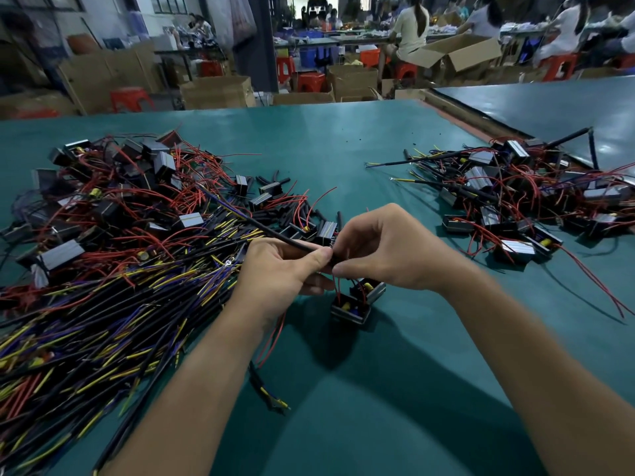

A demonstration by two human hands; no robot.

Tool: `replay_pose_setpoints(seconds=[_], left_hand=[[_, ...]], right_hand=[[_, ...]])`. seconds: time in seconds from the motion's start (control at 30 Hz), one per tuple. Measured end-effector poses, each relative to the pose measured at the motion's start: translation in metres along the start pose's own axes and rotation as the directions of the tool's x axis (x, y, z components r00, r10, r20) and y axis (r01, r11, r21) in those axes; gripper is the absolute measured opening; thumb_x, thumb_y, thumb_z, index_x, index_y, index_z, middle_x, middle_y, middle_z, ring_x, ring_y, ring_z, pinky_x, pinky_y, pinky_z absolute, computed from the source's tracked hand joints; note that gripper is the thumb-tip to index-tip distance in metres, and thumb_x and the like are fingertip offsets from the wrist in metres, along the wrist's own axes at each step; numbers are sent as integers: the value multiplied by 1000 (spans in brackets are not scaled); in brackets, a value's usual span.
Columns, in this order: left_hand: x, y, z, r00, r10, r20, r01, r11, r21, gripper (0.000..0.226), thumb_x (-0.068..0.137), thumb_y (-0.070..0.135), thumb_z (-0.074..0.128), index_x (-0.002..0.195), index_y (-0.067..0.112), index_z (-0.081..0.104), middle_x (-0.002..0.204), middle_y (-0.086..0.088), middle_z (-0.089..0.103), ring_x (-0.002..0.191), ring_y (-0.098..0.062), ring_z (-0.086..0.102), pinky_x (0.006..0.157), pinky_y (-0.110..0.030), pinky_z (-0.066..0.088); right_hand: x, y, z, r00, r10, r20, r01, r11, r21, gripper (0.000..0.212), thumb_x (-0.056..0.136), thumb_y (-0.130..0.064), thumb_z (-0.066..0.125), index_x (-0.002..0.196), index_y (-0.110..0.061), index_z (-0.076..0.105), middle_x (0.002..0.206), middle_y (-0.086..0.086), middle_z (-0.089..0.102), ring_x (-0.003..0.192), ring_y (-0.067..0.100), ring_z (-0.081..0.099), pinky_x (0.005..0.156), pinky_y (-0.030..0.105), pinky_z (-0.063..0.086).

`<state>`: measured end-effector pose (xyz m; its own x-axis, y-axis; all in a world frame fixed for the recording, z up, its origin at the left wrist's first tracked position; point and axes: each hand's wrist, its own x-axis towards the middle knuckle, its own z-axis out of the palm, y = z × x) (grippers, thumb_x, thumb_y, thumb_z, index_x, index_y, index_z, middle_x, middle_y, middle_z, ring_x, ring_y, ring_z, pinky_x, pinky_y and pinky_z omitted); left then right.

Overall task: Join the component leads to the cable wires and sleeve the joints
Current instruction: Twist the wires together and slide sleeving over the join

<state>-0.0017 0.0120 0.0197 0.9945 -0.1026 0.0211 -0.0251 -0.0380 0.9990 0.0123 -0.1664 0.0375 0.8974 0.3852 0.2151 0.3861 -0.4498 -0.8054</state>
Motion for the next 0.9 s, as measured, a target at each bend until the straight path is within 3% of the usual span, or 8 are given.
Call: replay_pose_setpoints(seconds=[0.13, 0.3, 0.37, 0.47, 0.63, 0.7, 0.8, 0.9], left_hand=[[0, 1, 1, 1000, 2, -13, -2, 1000, 17, 10, 86, 7, 69, 77, 8, 74, 68, -11, 73, 53, -21, 69, 53, -26, 56], [2, -1, -1, 999, 43, -18, -42, 997, 57, 11, 84, 8, 73, 73, 10, 75, 63, -12, 70, 50, -18, 60, 50, -23, 52], [4, -3, -1, 994, 104, -20, -99, 983, 156, 8, 82, 9, 74, 75, 11, 76, 59, -3, 66, 50, -13, 55, 52, -22, 47], [6, -5, 0, 986, 163, -37, -145, 945, 294, 4, 79, 14, 78, 77, 12, 74, 57, 4, 63, 52, -11, 52, 53, -21, 41], [9, -4, 0, 992, 91, -87, -80, 989, 123, 9, 79, 15, 78, 79, 11, 69, 61, 0, 61, 47, -5, 50, 46, -15, 41], [9, -5, -1, 994, 75, -79, -65, 990, 128, 8, 80, 12, 76, 77, 11, 69, 54, 3, 57, 44, -6, 48, 43, -15, 40], [7, -6, 1, 997, 68, -47, -60, 986, 158, 11, 82, 7, 72, 71, 10, 70, 54, 1, 59, 45, -8, 48, 43, -16, 38], [6, -5, 3, 995, 94, -28, -85, 969, 230, 15, 81, 10, 72, 67, 14, 69, 56, 2, 63, 48, -11, 52, 50, -22, 42]], right_hand=[[3, 3, 10, 994, 5, -111, -15, 997, -82, 18, 71, -21, 87, 74, -15, 70, 66, 1, 69, 56, 8, 58, 57, 30, 49], [3, 7, 5, 997, 73, 14, -68, 977, -202, 27, 81, -37, 77, 101, -22, 68, 89, -7, 70, 85, 7, 66, 77, 27, 53], [1, 5, 7, 992, 80, 99, -56, 973, -224, 9, 87, -30, 71, 90, -21, 70, 78, -2, 71, 70, 8, 63, 67, 28, 53], [0, 5, 10, 992, 84, 90, -58, 963, -265, 21, 89, -25, 66, 70, -19, 69, 61, 1, 65, 46, 1, 46, 46, 19, 39], [-1, -4, -10, 987, 92, -130, -116, 976, -186, 29, 91, -19, 68, 62, -14, 67, 49, 5, 56, 45, 6, 39, 46, 27, 32], [0, -8, -37, 926, 83, -368, -156, 972, -174, 23, 90, -20, 69, 69, -10, 72, 59, 19, 63, 47, 12, 43, 48, 31, 36], [4, -15, -94, 727, -40, -685, -259, 908, -328, 14, 87, -34, 69, 81, -25, 78, 58, -8, 68, 49, 0, 54, 52, 24, 43], [26, -8, -144, 505, -265, -821, -434, 745, -507, 28, 88, -38, 57, 96, -19, 77, 75, 7, 73, 69, 28, 64, 60, 31, 44]])
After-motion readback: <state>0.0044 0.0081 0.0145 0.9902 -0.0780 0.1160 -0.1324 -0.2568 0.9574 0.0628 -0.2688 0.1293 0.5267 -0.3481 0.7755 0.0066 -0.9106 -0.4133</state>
